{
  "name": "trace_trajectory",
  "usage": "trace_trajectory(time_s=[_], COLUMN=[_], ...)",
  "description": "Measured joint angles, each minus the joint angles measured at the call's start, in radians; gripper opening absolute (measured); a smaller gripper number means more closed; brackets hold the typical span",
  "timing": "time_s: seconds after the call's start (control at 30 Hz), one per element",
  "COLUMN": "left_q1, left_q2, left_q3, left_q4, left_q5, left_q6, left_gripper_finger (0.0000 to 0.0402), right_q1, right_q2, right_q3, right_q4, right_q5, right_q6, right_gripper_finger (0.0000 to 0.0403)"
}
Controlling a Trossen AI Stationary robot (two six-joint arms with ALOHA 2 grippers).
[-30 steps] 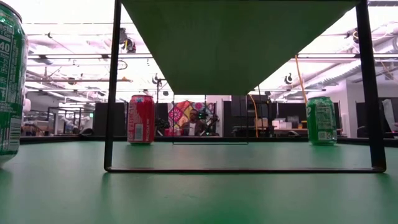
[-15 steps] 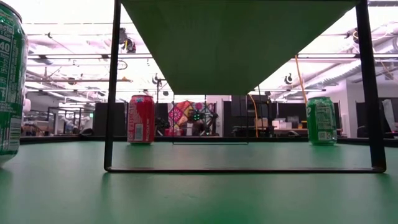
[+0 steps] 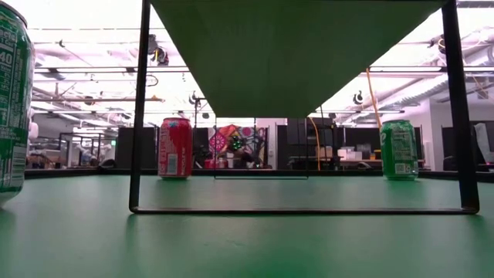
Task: Place canned beverage on shelf
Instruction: Put the orange soda can on the shelf
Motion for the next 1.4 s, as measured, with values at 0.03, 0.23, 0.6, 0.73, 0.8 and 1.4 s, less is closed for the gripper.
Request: trace_trajectory(time_s=[0.03,0.23,0.6,0.73,0.8,1.4], left_q1=[0.0,-0.001,-0.003,-0.003,-0.003,-0.015], left_q2=[0.004,0.004,0.002,0.002,0.002,-0.02], left_q3=[0.0,0.0,0.0,0.0,0.0,-0.002], left_q4=[0.0,0.006,0.1,0.104,0.088,0.164], left_q5=[0.0,-0.002,-0.043,-0.031,-0.03,-0.022], left_q6=[0.0,0.0,0.082,0.105,0.107,0.061], left_gripper_finger=[0.0379,0.0353,0.034,0.034,0.0336,0.0284], right_q1=[-0.002,-0.005,-0.007,-0.008,-0.01,-0.011], right_q2=[0.0,0.001,0.001,0.001,0.002,-0.012], right_q3=[0.0,0.0,0.0,0.0,0.0,-0.001], right_q4=[0.001,0.006,-0.005,-0.006,-0.01,0.099], right_q5=[0.0,-0.003,-0.027,-0.028,-0.032,0.026], right_q6=[-0.004,-0.009,-0.01,-0.014,-0.019,-0.251], right_gripper_finger=[0.0295,0.0295,0.0295,0.0295,0.0295,0.0368])
